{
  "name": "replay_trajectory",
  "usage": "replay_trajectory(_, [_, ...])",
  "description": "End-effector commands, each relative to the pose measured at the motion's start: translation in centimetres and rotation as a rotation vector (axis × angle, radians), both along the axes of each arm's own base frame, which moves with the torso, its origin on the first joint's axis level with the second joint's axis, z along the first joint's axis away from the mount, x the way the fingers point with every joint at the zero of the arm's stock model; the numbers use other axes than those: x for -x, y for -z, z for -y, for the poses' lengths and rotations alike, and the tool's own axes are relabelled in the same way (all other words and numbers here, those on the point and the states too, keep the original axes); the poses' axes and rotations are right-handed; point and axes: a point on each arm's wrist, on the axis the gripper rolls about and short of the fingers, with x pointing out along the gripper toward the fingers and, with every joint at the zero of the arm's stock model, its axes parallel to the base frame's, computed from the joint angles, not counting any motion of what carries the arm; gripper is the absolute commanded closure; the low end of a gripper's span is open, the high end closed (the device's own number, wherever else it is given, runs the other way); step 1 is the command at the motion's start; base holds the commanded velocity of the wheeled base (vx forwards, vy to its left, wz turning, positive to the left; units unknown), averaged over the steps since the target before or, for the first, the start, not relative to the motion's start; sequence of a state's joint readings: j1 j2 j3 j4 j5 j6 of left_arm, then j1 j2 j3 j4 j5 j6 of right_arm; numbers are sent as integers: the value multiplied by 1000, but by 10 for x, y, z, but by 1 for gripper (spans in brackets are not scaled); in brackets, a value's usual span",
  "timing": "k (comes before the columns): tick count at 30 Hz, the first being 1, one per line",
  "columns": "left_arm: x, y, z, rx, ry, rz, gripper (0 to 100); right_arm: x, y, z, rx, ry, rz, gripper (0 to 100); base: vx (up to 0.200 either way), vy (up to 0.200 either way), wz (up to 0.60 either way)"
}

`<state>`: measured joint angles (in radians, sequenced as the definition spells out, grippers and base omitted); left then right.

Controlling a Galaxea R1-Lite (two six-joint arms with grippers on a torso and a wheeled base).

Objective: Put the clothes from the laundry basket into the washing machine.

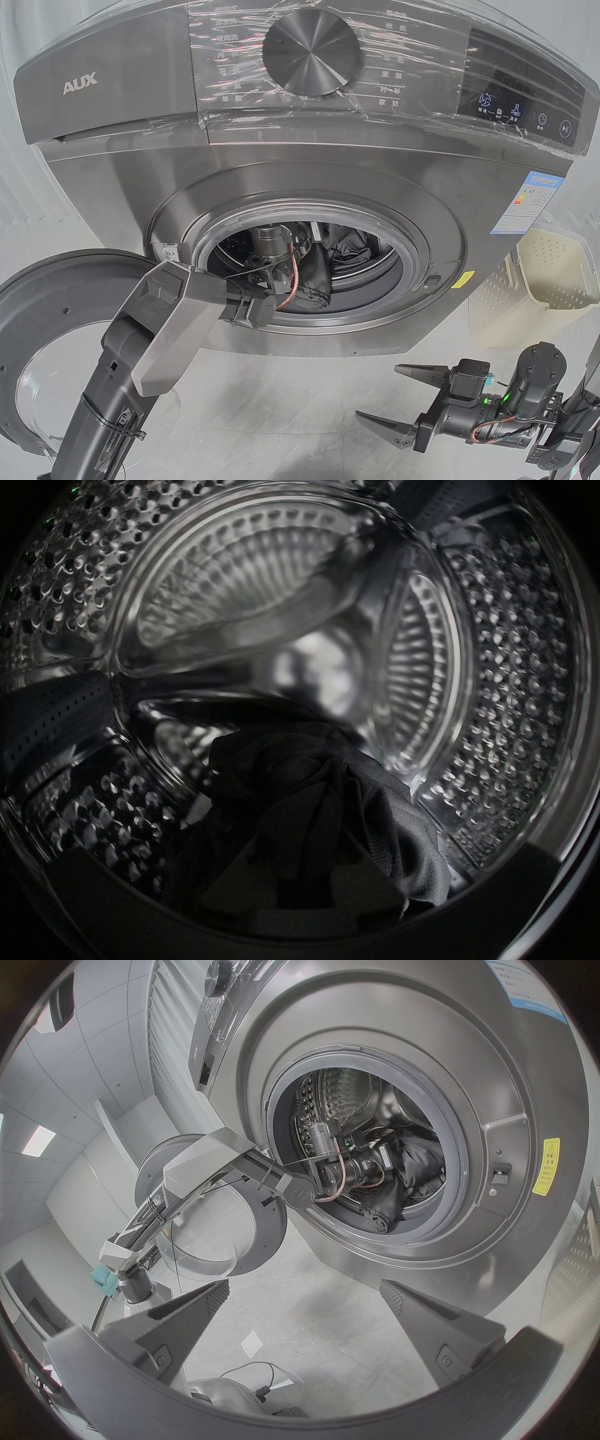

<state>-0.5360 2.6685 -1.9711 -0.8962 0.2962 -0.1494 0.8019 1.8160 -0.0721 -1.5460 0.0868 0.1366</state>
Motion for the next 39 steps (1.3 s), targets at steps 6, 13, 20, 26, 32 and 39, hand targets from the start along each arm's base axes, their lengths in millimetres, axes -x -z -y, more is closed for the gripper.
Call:
replay_trajectory(6, [-6, -5, -8, 11, -23, 15, 0, 0, 1, 0, 4, -1, -4, 0, 0, 0, 0])
replay_trajectory(13, [18, -22, 2, 15, 19, -20, 0, 0, 2, 0, 5, -2, -7, 0, 0, 0, 0])
replay_trajectory(20, [57, -15, 1, -89, 67, -162, 0, 1, 2, -1, 5, -8, -7, 0, 0, 0, 0])
replay_trajectory(26, [66, 8, -6, -156, 66, -239, 0, 2, 1, -2, 3, -15, -3, 0, 0, 0, 0])
replay_trajectory(32, [59, 32, -8, -194, 63, -275, 100, 2, 1, -2, 3, -15, -3, 0, 0, 0, 0])
replay_trajectory(39, [50, 45, -4, -196, 68, -273, 100, 1, 0, -3, -2, -12, 2, 0, 0, 0, 0])
